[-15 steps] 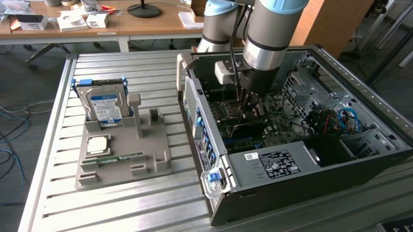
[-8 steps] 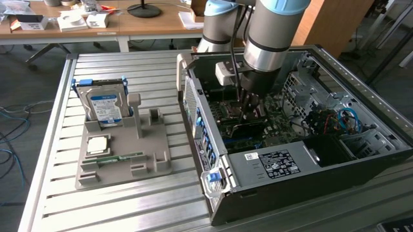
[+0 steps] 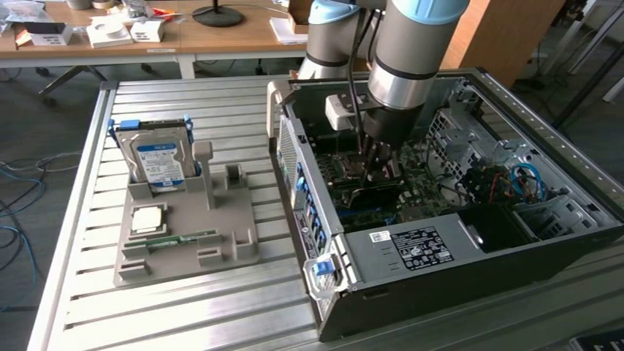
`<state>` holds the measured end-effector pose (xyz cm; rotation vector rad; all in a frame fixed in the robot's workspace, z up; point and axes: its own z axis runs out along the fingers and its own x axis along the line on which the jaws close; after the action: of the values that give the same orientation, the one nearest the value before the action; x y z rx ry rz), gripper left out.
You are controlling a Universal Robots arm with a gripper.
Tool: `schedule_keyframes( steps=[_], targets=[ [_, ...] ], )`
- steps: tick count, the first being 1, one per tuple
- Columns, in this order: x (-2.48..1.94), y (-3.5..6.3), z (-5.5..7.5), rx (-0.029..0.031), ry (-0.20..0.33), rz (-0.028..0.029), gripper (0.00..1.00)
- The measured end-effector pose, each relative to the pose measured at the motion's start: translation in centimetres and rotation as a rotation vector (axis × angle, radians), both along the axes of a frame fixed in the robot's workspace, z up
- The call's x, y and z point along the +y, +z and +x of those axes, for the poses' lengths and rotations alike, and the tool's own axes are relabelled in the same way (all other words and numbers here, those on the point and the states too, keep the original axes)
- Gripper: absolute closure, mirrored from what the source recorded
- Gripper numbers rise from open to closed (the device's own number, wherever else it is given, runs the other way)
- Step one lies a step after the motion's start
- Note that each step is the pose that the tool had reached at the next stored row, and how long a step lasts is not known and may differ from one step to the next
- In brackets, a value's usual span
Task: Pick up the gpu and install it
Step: 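Press down on the gpu until it lock into place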
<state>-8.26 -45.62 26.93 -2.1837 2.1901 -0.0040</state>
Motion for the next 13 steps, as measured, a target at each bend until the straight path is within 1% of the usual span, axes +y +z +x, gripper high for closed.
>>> schedule_keyframes(
  steps=[3,13],
  targets=[
    [0.0,-0.08,0.0,-0.0001,0.0,0.0012,0.89],
    [0.0,-0.18,0.0,-0.0001,0.0,0.0017,0.89]
  ],
)
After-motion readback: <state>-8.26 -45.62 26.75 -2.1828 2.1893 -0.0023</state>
